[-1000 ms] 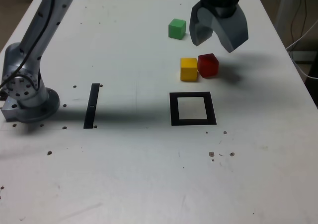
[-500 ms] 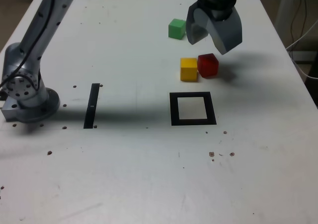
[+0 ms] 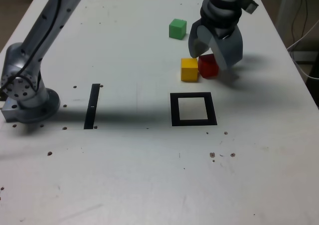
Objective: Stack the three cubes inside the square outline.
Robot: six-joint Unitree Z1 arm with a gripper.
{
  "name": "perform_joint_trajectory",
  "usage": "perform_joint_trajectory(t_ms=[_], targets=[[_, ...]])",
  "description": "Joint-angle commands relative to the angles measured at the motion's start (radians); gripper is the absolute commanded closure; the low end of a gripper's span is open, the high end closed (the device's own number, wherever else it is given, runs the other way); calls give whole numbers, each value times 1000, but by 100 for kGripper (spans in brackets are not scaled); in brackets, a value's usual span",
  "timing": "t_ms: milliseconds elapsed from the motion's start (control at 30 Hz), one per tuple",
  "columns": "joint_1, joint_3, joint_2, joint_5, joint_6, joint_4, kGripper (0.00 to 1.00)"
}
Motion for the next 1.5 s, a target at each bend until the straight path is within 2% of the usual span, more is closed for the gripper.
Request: perform_joint_trajectory(t_ms=[0,200,433,533,1167,1467], targets=[[-6,-1,11,10,-10,-2,13],[-25,-4,17,29,-41,-6,23],[-39,-8,19,41,-65,-25,47],[-44,-11,18,42,-65,-34,53],[-53,-27,18,41,-72,-30,56],[-67,-35,-18,32,-91,-3,56]])
